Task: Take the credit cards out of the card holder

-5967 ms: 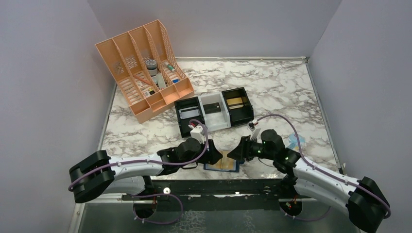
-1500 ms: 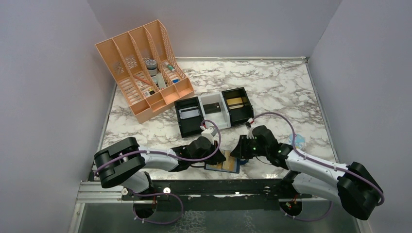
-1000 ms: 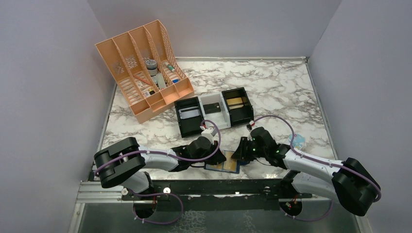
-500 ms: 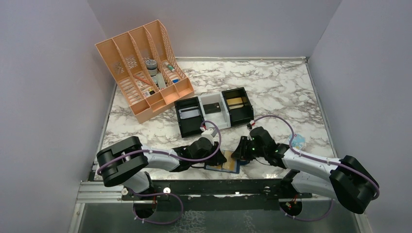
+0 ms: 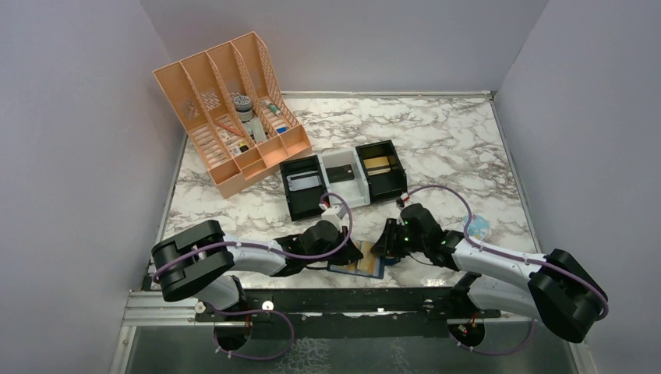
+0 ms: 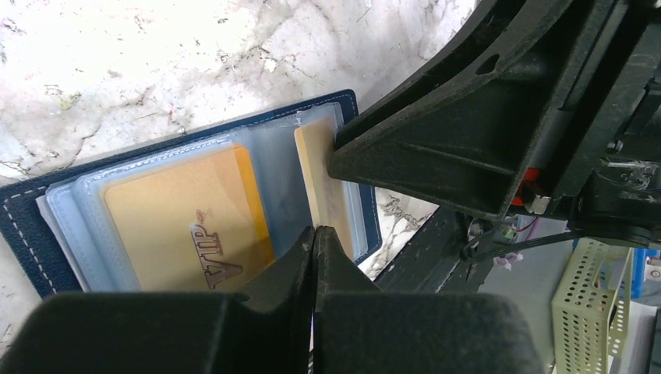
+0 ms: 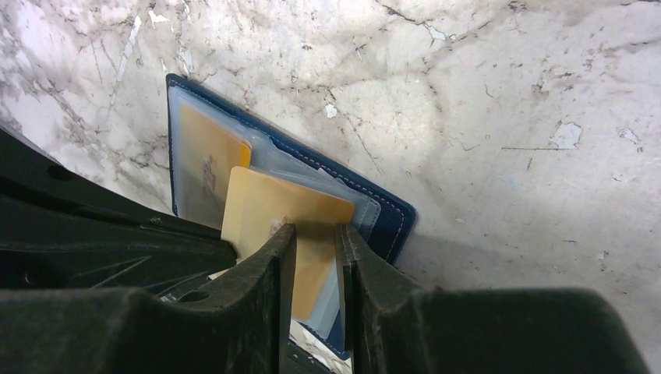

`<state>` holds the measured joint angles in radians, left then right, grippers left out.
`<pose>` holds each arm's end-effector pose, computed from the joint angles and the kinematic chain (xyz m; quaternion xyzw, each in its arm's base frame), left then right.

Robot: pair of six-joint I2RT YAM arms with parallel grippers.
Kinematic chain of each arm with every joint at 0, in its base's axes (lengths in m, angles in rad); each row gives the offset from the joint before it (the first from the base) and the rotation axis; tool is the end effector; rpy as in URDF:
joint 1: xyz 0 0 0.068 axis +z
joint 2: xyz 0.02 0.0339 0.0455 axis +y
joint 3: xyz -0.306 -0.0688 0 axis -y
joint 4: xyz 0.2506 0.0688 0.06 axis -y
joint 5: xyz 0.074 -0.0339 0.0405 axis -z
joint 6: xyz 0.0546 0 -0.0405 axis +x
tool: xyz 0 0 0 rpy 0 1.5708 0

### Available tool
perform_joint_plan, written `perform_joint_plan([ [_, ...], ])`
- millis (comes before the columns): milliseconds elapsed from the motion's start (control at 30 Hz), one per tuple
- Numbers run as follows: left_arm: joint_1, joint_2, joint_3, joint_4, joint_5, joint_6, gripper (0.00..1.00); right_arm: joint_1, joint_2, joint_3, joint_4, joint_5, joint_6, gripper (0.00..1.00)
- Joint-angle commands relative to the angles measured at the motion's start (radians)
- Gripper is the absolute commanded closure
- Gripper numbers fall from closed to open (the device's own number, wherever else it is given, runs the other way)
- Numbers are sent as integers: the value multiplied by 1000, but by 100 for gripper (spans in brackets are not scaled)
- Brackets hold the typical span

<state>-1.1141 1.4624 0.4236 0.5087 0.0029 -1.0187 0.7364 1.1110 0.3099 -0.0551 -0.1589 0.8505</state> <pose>0.1219 -0.2484 0.1672 0.0421 0.8666 -0.4359 0.2392 0.1316 0.1310 0.1529 0.0255 0.9340 0.3007 0.1915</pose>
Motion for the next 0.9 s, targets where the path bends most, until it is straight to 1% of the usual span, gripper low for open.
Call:
perform_joint_plan([
  [0,-4,-22,-24,55,-1,-13,100,1,36,-27,-71,82,-14,73],
  [233,-3,-80,-77,53,-61,-33,100,1,35,-20,-83,87,-19,73],
  [533,-3,-74,-82,50,-67,-31,100,1,30,-7,-76,71,-32,73],
  [700,0,-110,-103,40,-95,-35,100,1,-3,10,-102,77,-40,73],
  [800,2,-116,-104,39,-91,-20,100,1,-43,23,-95,46,-58,73],
  [867,2,-97,-89,39,-73,-11,100,1,-78,26,-65,-2,-73,73],
])
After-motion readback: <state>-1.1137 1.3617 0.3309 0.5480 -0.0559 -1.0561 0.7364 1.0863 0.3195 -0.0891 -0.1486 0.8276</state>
